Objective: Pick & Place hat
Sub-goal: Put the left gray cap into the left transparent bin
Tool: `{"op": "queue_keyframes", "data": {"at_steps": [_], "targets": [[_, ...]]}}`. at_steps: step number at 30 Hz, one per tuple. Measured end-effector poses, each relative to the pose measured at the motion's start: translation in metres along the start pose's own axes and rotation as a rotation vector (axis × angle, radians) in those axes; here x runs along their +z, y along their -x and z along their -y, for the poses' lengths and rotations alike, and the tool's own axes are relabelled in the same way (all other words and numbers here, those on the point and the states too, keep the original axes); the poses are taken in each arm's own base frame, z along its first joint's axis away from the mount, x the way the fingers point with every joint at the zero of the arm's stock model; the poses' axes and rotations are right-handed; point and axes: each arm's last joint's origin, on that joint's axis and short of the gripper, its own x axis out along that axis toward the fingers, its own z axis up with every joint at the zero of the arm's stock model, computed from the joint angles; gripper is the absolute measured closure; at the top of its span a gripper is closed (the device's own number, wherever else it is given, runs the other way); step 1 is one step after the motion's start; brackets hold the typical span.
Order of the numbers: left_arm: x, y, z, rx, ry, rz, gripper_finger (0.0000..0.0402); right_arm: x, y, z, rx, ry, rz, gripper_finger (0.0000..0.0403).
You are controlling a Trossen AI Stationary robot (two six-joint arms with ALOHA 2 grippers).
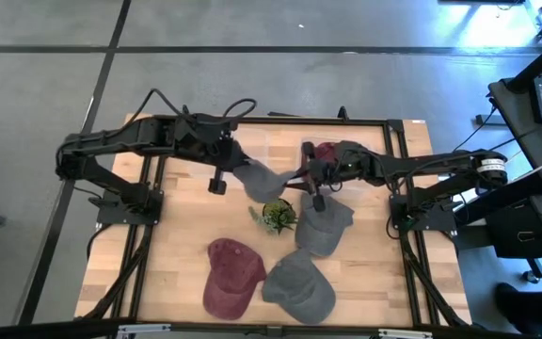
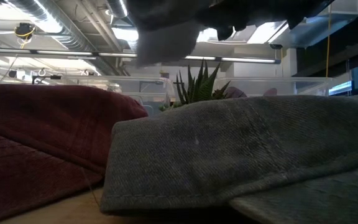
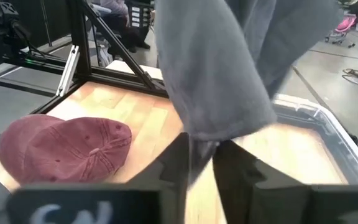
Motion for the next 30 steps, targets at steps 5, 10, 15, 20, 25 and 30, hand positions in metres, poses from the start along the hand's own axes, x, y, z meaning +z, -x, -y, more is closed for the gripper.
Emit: {"op": "queue_keyframes", "data": {"at_steps": [5,10,15,20,25,30], "targets": [[-0.003,0.011,-0.003,0.102,-0.007,-0.034,0.0397,0.008,0.008,0.001,-0.04,-0.034,0.023,0.0248],[-0.007,0.021,-0.011,0.264,0.009,-0.089,0.0397,0.012,0.021,0.003,-0.168,-0.053,-0.032,0.0201],[-0.019,0.024,-0.022,0.364,0.085,-0.186,0.0398,0.009,0.03,0.004,-0.282,-0.058,-0.118,0.0184],[-0.035,0.023,-0.028,0.306,0.135,-0.284,0.0398,0.003,0.033,0.004,-0.341,-0.061,-0.202,0.0183],[-0.04,0.023,-0.033,0.245,0.158,-0.29,0.0398,-0.003,0.033,0.003,-0.335,-0.093,-0.253,0.0183],[-0.047,0.018,-0.033,0.248,0.185,-0.317,0.0398,-0.008,0.035,0.001,-0.333,-0.155,-0.304,0.0183]]}}
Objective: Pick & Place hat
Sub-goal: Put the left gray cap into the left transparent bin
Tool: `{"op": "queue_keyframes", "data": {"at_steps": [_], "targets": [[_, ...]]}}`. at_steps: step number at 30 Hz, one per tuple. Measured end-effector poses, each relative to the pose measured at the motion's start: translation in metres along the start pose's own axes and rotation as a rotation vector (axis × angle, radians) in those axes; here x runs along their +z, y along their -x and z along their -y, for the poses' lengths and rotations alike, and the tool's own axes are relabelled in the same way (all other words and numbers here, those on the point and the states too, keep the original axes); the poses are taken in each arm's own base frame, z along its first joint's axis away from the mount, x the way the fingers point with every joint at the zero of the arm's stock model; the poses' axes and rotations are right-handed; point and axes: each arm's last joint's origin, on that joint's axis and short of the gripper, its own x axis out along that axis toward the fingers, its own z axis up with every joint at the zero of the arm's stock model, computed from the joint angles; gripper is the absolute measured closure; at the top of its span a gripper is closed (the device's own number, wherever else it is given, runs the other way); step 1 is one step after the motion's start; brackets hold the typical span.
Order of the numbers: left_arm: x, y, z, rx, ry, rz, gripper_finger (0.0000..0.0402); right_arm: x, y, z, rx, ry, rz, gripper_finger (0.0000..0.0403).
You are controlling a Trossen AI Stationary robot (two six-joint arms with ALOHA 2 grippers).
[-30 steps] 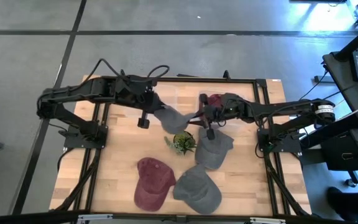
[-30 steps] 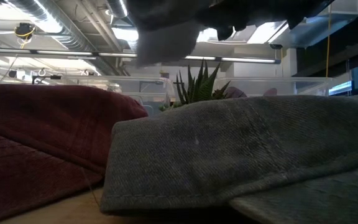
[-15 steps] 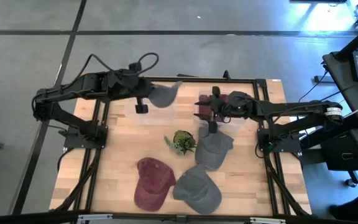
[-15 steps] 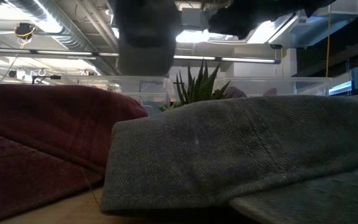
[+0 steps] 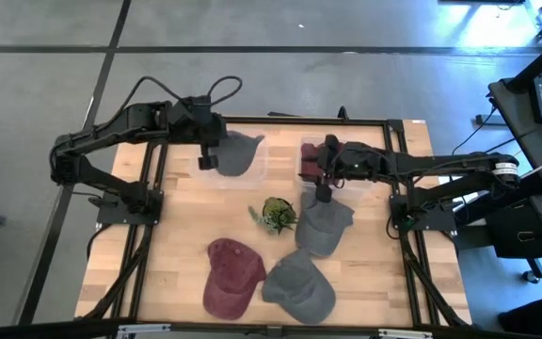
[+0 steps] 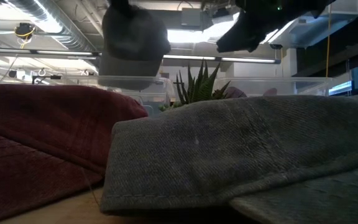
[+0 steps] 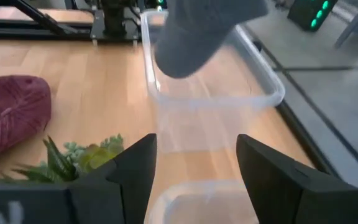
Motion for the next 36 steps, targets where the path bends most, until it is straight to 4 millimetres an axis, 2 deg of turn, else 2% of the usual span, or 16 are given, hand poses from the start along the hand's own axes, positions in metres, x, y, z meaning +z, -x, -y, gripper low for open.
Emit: {"op": "queue_keyframes", "data": {"at_steps": [7,16,25,36], "targets": [[-0.023,-0.023,0.01,0.131,0.153,-0.136,0.0398,-0.004,0.0,0.0,0.002,-0.031,-0.035,0.0182],[-0.041,-0.058,0.026,0.161,0.301,-0.158,0.0398,-0.004,0.0,0.0,0.002,-0.033,-0.041,0.0182],[-0.053,-0.058,0.039,0.291,0.446,-0.163,0.0398,-0.007,0.0,-0.001,0.004,-0.028,-0.071,0.0182],[-0.079,-0.079,0.058,0.395,0.569,-0.213,0.0398,-0.007,0.0,-0.001,0.004,-0.001,-0.072,0.0182]]}}
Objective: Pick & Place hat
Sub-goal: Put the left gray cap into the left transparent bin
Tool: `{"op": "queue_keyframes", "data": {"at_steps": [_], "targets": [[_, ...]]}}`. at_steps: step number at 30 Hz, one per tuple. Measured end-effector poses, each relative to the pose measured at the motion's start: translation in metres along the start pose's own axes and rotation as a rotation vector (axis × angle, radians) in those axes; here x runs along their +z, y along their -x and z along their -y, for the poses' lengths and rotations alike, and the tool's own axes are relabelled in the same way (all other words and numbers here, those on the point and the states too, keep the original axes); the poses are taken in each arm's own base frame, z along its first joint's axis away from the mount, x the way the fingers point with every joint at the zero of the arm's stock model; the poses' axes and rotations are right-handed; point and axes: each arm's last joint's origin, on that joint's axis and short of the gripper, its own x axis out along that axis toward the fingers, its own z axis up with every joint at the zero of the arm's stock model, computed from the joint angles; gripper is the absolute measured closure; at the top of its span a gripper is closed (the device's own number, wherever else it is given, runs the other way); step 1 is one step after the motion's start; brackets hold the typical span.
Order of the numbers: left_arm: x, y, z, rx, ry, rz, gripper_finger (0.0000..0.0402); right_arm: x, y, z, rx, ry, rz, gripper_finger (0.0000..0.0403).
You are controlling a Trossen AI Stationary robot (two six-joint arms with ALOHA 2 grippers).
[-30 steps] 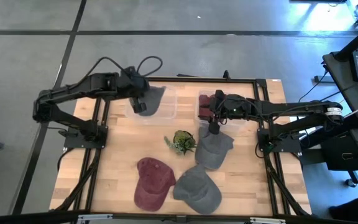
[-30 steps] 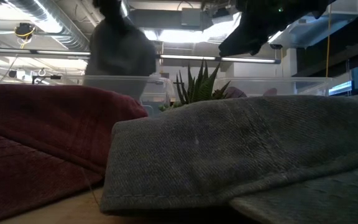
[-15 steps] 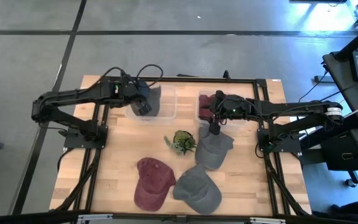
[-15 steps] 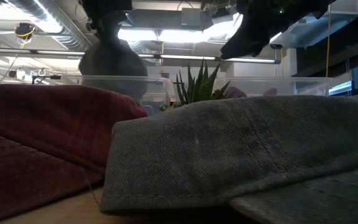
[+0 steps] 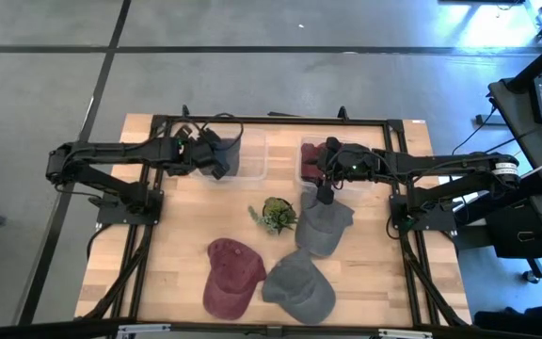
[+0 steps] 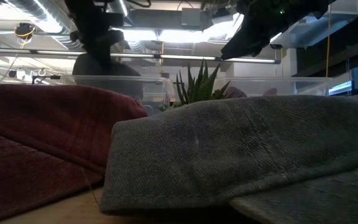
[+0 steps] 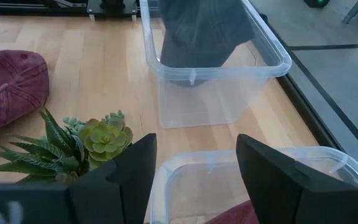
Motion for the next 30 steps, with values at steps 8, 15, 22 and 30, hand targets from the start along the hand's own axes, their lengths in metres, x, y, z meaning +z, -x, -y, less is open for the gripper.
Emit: {"op": "queue_keyframes", "data": {"at_steps": [8,15,22,30], "targets": [[-0.0008,-0.0016,-0.0008,0.028,-0.036,0.009,0.0384,-0.0001,0.0,0.0,0.0,0.004,-0.001,0.0182],[0.001,-0.0043,-0.0048,0.066,-0.109,0.012,0.0374,-0.0016,0.0,-0.0001,0.001,0.004,-0.016,0.0182],[0.0017,-0.0051,-0.0061,0.088,-0.066,0.021,0.0346,-0.0033,0.0,-0.0002,0.002,0.004,-0.032,0.0182],[0.0025,-0.005,-0.0074,0.133,-0.106,0.04,0.0284,-0.0036,0.0,-0.0002,0.002,0.005,-0.035,0.0182]]}}
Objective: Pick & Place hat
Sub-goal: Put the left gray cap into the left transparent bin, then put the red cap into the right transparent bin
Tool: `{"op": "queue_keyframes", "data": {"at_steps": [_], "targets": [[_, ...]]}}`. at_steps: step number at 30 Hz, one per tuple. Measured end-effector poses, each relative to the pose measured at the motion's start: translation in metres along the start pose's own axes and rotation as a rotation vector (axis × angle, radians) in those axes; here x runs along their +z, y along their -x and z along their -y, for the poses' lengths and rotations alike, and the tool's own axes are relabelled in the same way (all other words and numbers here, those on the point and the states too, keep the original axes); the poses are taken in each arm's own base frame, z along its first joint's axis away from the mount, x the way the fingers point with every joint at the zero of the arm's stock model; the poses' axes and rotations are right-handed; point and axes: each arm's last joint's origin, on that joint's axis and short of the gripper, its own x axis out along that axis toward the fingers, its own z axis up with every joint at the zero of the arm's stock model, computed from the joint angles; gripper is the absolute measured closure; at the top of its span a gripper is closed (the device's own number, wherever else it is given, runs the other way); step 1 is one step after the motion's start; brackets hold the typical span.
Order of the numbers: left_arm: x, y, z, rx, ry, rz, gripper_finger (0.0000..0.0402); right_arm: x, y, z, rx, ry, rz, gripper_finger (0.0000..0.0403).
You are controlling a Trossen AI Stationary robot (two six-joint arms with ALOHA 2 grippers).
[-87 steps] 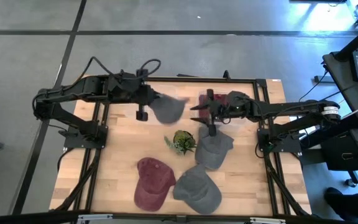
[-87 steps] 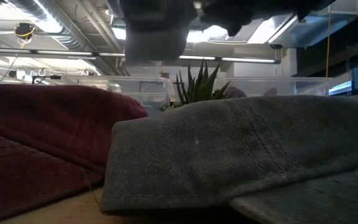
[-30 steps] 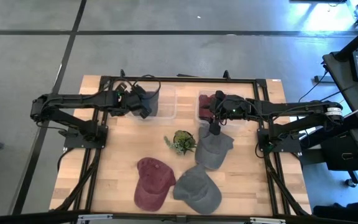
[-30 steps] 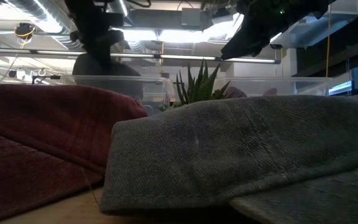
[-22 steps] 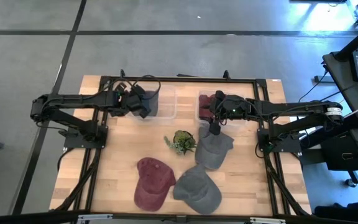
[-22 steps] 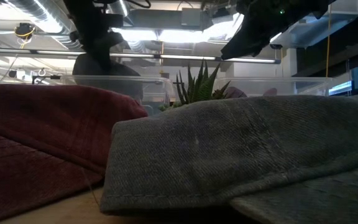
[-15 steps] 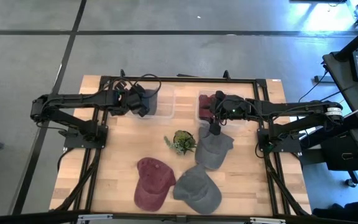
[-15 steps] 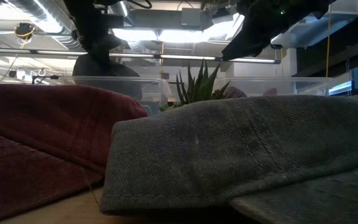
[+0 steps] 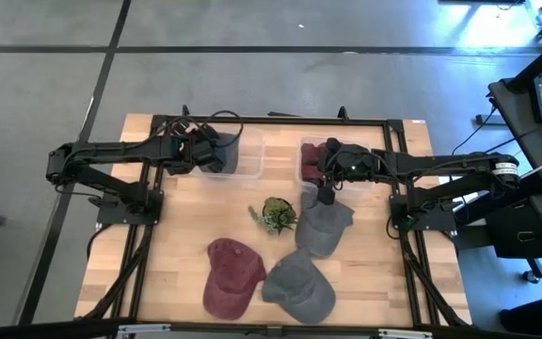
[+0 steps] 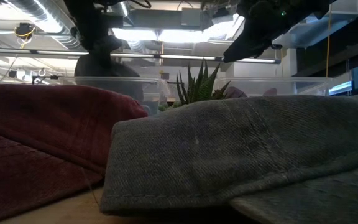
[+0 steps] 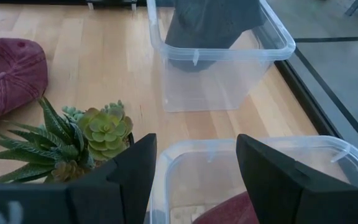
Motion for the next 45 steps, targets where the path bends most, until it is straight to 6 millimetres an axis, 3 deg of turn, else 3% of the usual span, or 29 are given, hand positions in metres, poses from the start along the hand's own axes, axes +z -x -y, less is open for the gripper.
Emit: {"op": "queue_keyframes", "data": {"at_steps": [10,24,31,37,45], "targets": [[0.0,0.001,-0.001,-0.038,-0.013,-0.009,0.0217,-0.001,0.0,0.0,0.0,0.0,-0.006,0.0182],[0.026,0.029,-0.013,-0.095,-0.02,0.097,0.0212,-0.001,0.0,0.0,0.001,-0.002,-0.011,0.0182],[0.027,0.035,-0.003,-0.14,-0.037,0.149,0.0212,-0.002,0.0,0.0,0.002,0.004,-0.024,0.0182],[0.018,0.036,0.013,-0.181,-0.012,0.256,0.0214,-0.013,0.001,-0.001,0.023,-0.008,-0.138,0.0182],[0.022,0.047,0.027,-0.466,-0.082,0.356,0.0215,-0.018,0.002,-0.001,0.023,-0.052,-0.188,0.0182]]}}
